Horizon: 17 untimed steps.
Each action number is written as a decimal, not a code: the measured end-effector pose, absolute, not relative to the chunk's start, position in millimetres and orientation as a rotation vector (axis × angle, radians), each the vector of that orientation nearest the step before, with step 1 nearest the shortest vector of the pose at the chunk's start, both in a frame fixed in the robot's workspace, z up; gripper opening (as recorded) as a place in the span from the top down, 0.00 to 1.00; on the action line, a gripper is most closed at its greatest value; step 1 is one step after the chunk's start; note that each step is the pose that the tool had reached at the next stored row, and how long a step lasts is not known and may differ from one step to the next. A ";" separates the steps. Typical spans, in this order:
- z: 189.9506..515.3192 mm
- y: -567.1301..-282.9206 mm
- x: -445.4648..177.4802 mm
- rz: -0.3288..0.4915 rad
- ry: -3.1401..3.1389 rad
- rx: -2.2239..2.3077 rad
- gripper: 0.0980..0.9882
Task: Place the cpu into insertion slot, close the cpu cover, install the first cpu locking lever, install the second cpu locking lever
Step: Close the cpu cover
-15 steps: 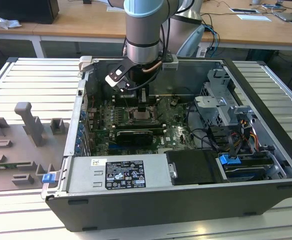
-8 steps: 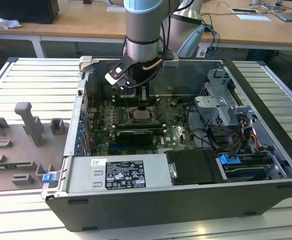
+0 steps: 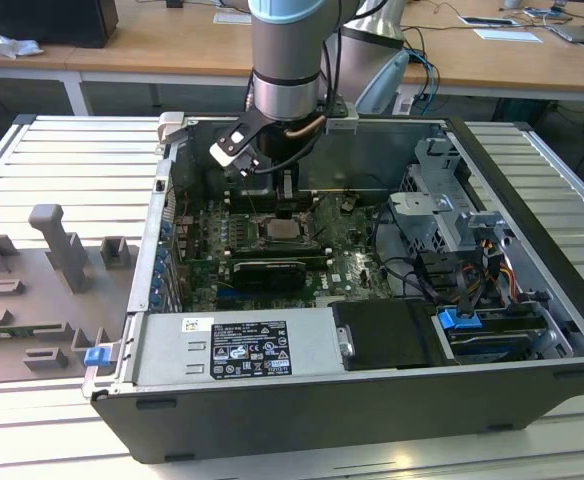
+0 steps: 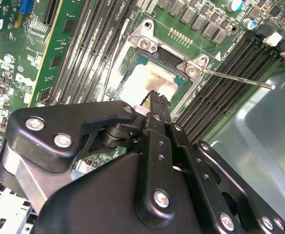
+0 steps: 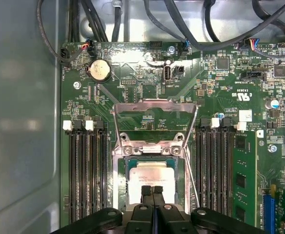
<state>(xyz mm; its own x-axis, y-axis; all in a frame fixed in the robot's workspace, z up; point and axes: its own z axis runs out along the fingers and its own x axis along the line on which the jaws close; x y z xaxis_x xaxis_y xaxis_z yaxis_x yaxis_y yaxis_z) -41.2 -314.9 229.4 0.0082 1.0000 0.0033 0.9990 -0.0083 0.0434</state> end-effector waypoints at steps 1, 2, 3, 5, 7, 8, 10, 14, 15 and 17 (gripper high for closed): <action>229.9 -314.9 -41.2 0.051 2.192 2.210 0.99; 230.3 -314.9 -41.2 0.051 2.191 2.211 0.99; 230.8 -314.9 -41.3 0.051 2.190 2.212 0.99; 234.2 -314.9 -41.2 0.051 2.190 2.212 0.99; 240.7 -314.9 -41.2 0.051 2.189 2.212 0.99; 243.0 -314.8 -41.2 0.051 2.189 2.212 0.99; 267.5 -314.7 -41.2 0.050 2.189 2.213 0.99; 268.1 -314.7 -31.2 0.045 2.191 2.216 0.99; 268.1 -314.7 -30.8 0.045 2.191 2.215 0.99; 268.1 -314.7 -28.6 0.045 2.191 2.215 0.99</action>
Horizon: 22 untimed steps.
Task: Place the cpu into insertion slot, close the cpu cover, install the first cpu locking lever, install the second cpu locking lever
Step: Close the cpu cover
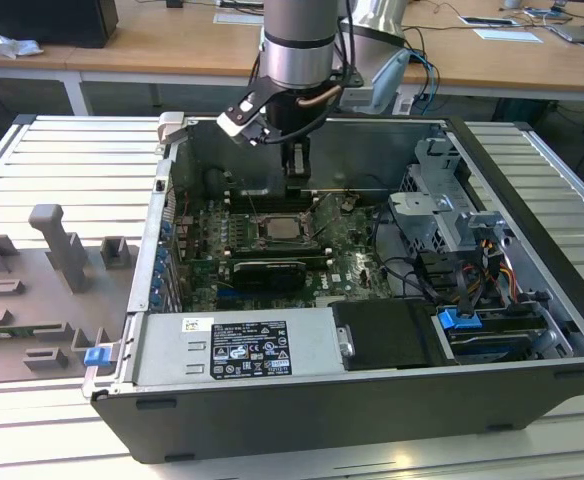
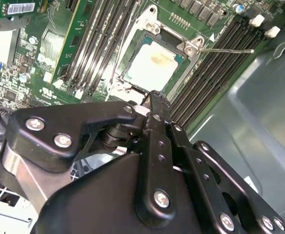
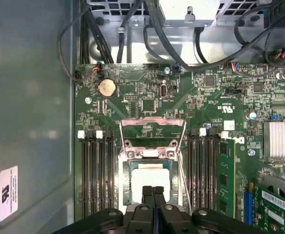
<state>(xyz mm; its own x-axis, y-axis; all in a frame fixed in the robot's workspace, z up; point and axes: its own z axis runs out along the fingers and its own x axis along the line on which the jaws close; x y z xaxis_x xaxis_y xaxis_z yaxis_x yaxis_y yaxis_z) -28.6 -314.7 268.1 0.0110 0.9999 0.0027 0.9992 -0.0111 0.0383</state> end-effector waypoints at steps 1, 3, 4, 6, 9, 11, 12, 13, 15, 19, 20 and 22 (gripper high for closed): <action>268.1 -314.7 -27.7 0.045 2.191 2.215 0.99; 269.3 -314.7 -26.2 0.044 2.191 2.215 0.99; 271.9 -314.7 -26.1 0.044 2.191 2.215 0.99; 275.4 -314.7 -26.1 0.044 2.191 2.215 0.99; 276.2 -314.6 -21.7 0.044 2.191 2.215 0.99; 276.2 -314.7 -11.6 0.041 2.192 2.216 0.99; 276.6 -314.6 -9.2 0.040 2.192 2.217 0.99; 277.5 -314.6 -7.6 0.040 2.192 2.217 0.99; 277.7 -314.6 -1.8 0.041 2.196 2.214 0.99; 277.0 -314.6 11.1 0.037 2.212 2.201 0.99; 276.5 -314.6 15.0 0.036 2.215 2.200 0.99; 273.1 -314.6 25.1 0.035 2.242 2.173 0.99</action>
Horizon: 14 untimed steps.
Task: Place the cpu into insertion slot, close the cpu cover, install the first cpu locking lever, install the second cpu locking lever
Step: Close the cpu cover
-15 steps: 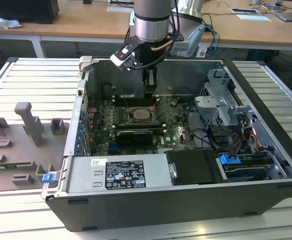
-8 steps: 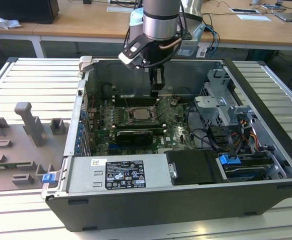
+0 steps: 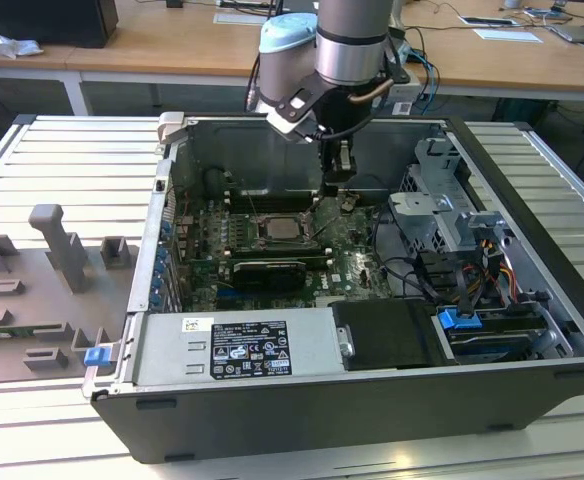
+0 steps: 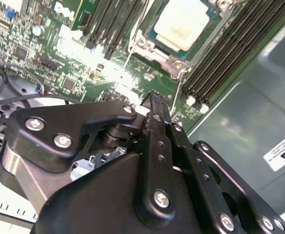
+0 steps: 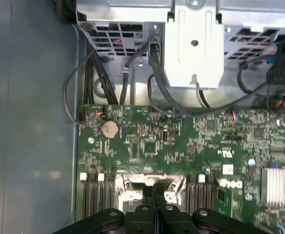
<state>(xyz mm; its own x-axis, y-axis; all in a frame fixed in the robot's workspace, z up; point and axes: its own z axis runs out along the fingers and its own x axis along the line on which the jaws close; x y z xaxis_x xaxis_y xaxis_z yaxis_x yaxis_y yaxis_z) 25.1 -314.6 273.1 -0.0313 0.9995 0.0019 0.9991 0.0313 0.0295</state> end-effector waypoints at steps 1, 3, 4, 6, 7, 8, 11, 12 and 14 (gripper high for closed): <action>271.6 -314.5 26.8 0.035 2.243 2.171 0.99; 270.4 -314.3 29.4 0.032 2.242 2.170 0.99; 269.9 -314.1 30.9 0.030 2.242 2.169 0.99; 268.7 -313.8 34.9 0.030 2.249 2.162 0.99; 268.3 -313.5 36.4 0.030 2.253 2.158 0.99; 267.9 -313.2 37.5 0.030 2.254 2.156 0.99; 265.8 -311.2 41.6 0.022 2.254 2.153 0.99; 265.5 -310.7 42.9 0.020 2.254 2.152 0.99; 265.0 -309.9 45.4 0.017 2.254 2.152 0.99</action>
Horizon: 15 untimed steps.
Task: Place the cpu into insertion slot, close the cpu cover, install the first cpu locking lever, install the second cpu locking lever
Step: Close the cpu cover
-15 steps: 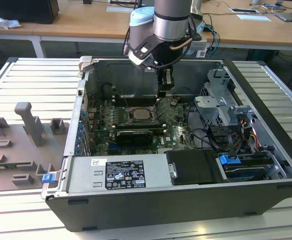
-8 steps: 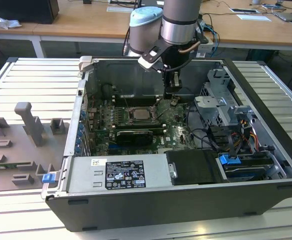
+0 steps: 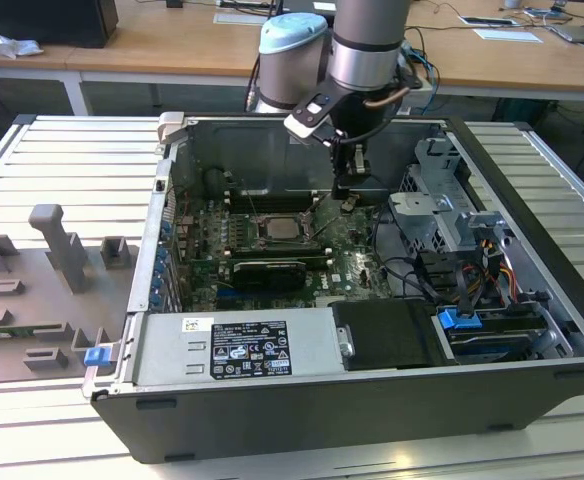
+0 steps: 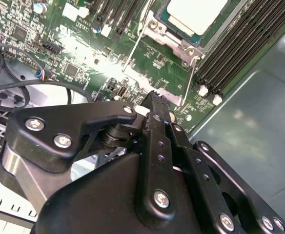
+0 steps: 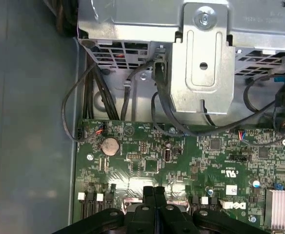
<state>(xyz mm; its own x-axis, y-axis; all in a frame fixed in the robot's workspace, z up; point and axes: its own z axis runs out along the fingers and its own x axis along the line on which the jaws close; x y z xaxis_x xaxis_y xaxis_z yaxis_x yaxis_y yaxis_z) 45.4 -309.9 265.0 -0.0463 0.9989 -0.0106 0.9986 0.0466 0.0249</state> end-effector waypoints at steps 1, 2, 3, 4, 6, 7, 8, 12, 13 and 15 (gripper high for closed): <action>264.7 -309.4 47.5 0.015 2.255 2.152 0.99; 264.5 -309.2 48.6 0.014 2.255 2.152 0.99; 263.6 -308.9 50.5 0.013 2.255 2.152 0.99; 262.3 -308.6 52.1 0.013 2.255 2.152 0.99; 261.2 -308.3 53.8 0.012 2.255 2.152 0.99; 260.5 -308.2 54.5 0.012 2.254 2.152 0.99; 259.5 -308.1 54.9 0.012 2.254 2.152 0.99; 253.8 -307.5 55.8 0.012 2.254 2.152 0.99; 253.0 -307.5 55.8 0.012 2.254 2.152 0.99; 252.8 -307.4 55.8 0.000 2.260 2.157 0.99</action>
<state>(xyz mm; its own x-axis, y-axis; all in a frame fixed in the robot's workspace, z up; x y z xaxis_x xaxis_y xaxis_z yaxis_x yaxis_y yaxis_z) 55.8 -307.4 252.8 -0.0466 0.9988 -0.0128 0.9988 0.0467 0.0123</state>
